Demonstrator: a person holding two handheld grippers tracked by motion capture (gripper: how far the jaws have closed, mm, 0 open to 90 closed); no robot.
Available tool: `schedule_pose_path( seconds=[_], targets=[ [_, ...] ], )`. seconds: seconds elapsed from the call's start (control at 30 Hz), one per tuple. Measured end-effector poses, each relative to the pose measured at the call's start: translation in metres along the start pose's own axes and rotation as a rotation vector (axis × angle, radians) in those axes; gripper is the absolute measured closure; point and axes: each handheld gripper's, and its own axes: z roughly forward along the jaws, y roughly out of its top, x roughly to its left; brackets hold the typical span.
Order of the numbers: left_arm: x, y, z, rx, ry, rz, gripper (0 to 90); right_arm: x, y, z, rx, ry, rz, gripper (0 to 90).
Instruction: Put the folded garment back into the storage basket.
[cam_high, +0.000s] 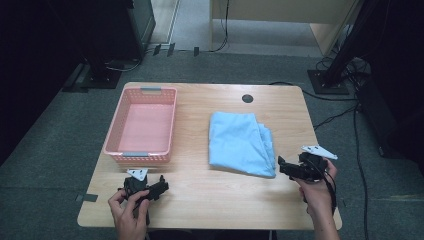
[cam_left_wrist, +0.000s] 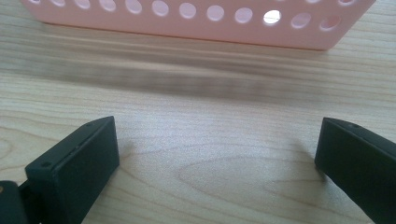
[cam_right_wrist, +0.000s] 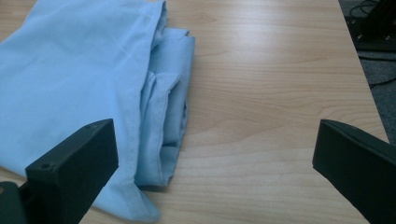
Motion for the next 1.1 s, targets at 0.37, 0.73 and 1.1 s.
schedule_pose_path(
  seconds=[0.37,0.73,1.1],
  targets=[
    [0.0,0.0,0.0,0.0,0.0,0.0,0.0,0.013,0.013,0.005,0.0,0.013,-0.026,0.3],
    [0.0,0.0,0.0,-0.002,0.0,-0.002,0.0,0.025,0.021,0.014,0.017,0.03,-0.018,0.4],
    [0.0,0.0,0.0,-0.002,0.0,-0.002,0.0,0.035,0.03,0.025,0.025,0.036,-0.023,0.5]
  ],
)
